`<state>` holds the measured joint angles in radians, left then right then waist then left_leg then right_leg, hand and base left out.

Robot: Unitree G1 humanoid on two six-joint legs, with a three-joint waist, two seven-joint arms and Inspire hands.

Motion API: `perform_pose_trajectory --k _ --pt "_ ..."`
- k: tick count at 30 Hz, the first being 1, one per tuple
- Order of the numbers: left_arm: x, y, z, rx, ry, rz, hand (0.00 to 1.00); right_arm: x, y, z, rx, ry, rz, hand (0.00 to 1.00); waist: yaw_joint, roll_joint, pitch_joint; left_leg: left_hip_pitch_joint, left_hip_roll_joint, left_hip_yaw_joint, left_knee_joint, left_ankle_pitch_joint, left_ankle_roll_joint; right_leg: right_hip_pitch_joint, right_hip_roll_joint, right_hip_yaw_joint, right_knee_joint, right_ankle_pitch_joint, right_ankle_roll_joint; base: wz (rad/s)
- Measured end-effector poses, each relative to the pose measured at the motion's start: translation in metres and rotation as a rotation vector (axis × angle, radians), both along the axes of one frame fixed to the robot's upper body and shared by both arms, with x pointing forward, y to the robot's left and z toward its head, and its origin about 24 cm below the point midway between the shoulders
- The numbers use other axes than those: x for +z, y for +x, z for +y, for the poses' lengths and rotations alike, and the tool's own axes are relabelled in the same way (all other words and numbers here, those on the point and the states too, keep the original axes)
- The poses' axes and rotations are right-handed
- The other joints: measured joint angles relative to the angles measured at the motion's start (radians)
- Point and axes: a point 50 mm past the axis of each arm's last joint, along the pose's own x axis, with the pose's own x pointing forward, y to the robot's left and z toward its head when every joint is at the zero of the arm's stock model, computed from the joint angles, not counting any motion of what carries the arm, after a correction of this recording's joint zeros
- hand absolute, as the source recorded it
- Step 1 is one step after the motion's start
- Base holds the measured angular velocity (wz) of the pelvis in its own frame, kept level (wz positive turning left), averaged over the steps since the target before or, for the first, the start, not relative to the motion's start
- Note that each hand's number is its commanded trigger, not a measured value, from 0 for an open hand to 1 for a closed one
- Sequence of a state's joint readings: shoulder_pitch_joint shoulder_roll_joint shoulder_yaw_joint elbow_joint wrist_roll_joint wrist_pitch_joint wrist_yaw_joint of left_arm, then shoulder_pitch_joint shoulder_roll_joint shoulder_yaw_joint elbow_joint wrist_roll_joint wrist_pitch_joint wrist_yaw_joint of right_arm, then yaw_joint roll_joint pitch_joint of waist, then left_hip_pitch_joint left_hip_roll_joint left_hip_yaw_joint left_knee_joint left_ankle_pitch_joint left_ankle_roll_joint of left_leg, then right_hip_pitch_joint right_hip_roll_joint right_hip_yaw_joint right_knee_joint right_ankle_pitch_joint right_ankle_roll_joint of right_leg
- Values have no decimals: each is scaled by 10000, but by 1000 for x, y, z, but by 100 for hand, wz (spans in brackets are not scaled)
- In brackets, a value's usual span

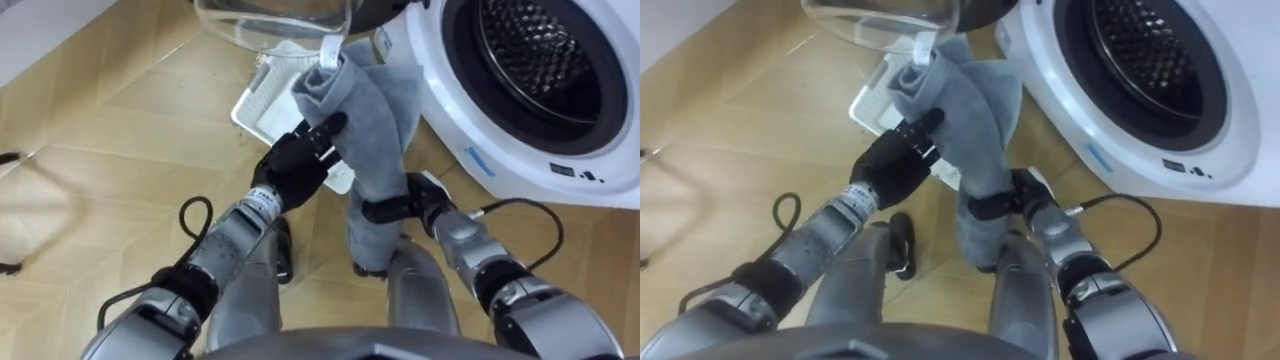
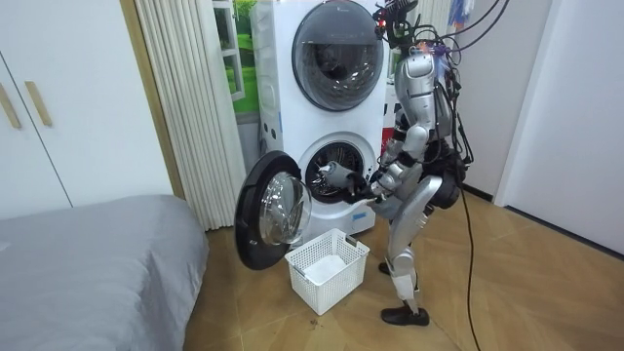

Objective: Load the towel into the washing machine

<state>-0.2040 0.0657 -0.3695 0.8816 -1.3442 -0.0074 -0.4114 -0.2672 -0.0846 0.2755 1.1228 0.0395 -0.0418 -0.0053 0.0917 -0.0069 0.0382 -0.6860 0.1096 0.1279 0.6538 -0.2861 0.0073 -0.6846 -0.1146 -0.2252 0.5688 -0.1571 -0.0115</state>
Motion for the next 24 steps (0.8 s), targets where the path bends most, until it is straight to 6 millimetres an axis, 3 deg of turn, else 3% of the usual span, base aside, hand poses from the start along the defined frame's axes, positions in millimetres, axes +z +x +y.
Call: perform_pose_trajectory --k 5,8,14,17,24 --pt "-24 -19 49 2298 1096 1970 0 -2 -7 -26 -1714 146 260 100 393 289 -23 -18 -51 -6 -20 6 9 -5 -70 -42 36 -35 4 2" --pt "-34 -33 66 3048 1788 3088 0 -2 -9 -33 -2600 474 419 100 465 295 -27 -13 -99 -27 -38 14 16 -17 -103 -24 67 -61 23 4" --pt "-42 -42 63 2280 3417 4142 0 -3 -9 -45 -4127 1204 860 100 440 319 -14 -261 -226 -163 163 27 64 -187 -259 -116 303 -101 74 7" --pt "-40 -37 61 2112 3855 4341 0 -5 -14 -52 -5261 1780 1138 100 397 320 -12 -474 -351 -340 339 46 91 -351 -401 -197 599 -246 73 21" --pt "-37 -34 63 2172 4668 4566 0 -8 -21 -60 -6964 3006 1608 100 443 301 -1 -644 -374 -339 577 47 80 -618 -453 -94 942 -372 13 1"
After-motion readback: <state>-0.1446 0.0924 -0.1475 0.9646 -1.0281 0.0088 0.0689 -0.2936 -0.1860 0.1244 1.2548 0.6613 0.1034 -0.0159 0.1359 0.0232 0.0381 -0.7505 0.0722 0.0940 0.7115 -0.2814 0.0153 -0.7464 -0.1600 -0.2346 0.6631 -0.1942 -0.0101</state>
